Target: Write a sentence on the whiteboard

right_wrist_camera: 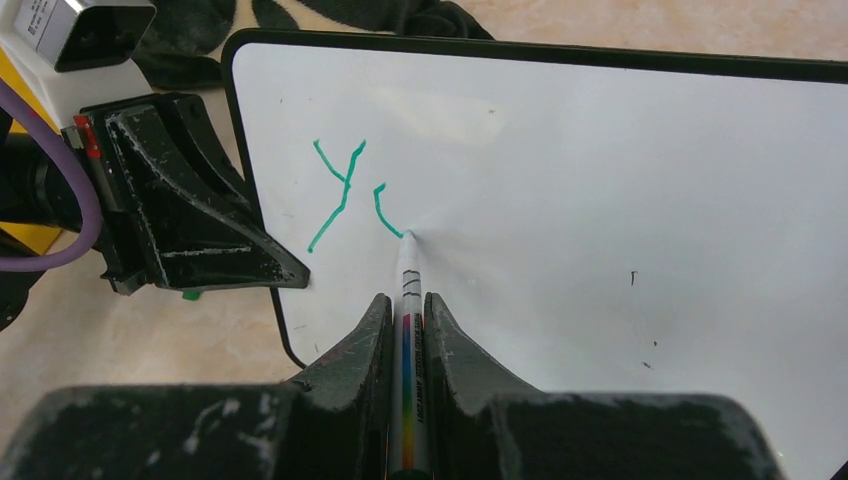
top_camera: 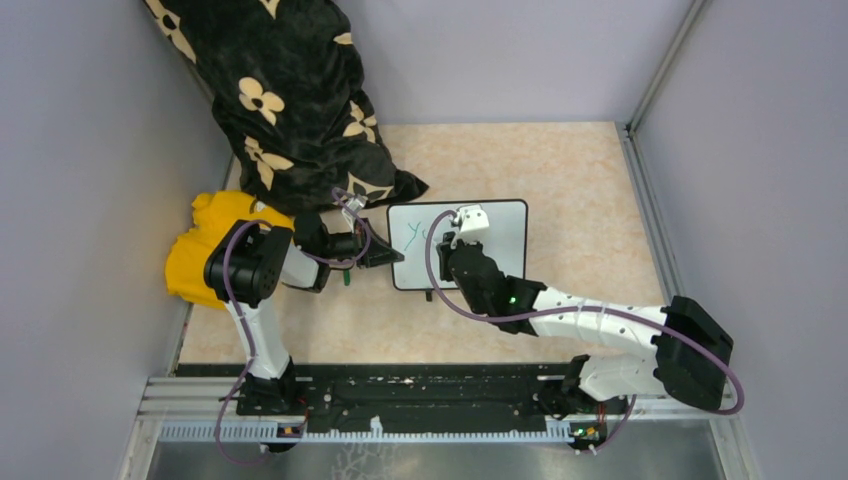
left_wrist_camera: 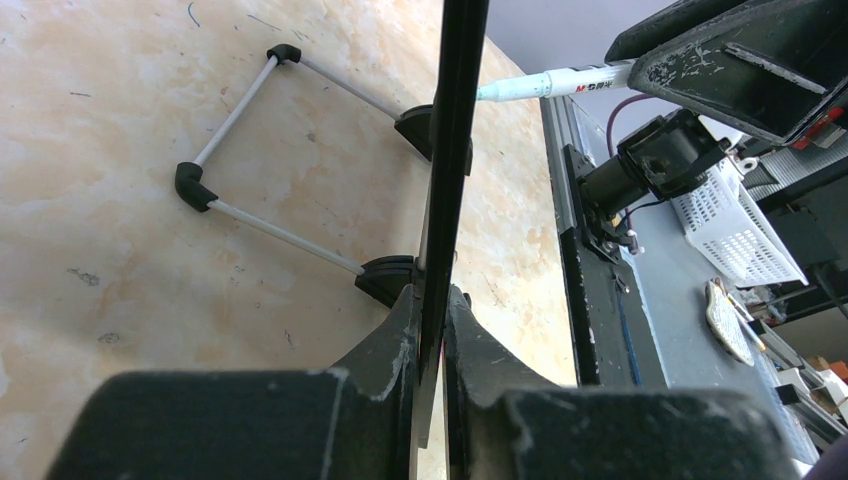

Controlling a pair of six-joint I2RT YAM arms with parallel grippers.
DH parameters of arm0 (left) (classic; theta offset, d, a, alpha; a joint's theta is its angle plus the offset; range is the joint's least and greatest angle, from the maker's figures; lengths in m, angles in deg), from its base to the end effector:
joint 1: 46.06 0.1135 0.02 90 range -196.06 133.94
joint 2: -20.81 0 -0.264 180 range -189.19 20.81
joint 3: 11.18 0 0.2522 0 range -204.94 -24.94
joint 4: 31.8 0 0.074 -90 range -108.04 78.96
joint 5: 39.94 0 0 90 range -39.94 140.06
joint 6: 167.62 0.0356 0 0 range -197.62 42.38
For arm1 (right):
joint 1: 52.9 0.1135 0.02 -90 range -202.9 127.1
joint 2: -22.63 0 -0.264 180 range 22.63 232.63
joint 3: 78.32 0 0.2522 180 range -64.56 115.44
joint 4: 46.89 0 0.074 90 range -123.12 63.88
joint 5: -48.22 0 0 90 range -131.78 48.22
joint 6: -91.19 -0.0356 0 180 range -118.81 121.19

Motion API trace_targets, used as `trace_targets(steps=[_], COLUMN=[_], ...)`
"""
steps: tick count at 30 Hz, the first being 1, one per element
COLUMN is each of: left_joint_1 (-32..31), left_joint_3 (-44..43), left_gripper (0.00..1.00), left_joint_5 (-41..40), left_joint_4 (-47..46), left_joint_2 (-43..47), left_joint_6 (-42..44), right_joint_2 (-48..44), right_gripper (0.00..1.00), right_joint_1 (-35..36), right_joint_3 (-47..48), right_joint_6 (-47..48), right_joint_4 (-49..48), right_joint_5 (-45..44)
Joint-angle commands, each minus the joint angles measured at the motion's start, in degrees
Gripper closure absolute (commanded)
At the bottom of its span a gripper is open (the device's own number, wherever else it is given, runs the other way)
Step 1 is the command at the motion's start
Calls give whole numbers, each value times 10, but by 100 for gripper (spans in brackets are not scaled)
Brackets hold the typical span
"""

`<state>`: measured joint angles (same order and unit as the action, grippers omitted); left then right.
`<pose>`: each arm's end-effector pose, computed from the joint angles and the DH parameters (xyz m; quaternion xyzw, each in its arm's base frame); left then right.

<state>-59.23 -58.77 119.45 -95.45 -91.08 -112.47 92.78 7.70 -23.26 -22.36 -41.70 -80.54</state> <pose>0.2985 -0.1041 0.1302 0.2831 0.6495 -0.6050 0.3634 0.1516 0.2237 0.2609 -0.0661 0.7942 0.1592 0.5827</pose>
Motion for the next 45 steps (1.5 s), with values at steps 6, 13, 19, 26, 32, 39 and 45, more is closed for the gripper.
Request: trace_targets(steps=[6, 13, 19, 26, 32, 39, 45], left_joint_1=[-1, -1, -1, -1, -1, -1, -1], left_joint_3=[0, -1, -2, -2, -3, -4, -3], left_gripper=[100, 100, 100, 100, 100, 100, 100], left_joint_5=[-3, -1, -1, -1, -1, 0, 0], left_joint_4=[28, 31, 33, 34, 37, 40, 41], left_joint_2=[-13, -14, -14, -14, -13, -13, -11], left_joint_6=[10, 11, 12, 13, 14, 13, 14], right_joint_2=[4, 12, 27, 36, 20, -40, -46], right_gripper=[100, 100, 100, 100, 100, 100, 100], right_joint_1=[-14, -14, -15, -15, -15, -15, -20], right_joint_3=[37, 46, 53, 53, 46, 43, 38], right_joint_6=[31, 40, 39, 29, 21, 29, 41], right_joint_4=[-32, -44, -48, -40, -30, -23, -19], right_joint_5=[-26, -20, -5, 14, 26, 26, 7])
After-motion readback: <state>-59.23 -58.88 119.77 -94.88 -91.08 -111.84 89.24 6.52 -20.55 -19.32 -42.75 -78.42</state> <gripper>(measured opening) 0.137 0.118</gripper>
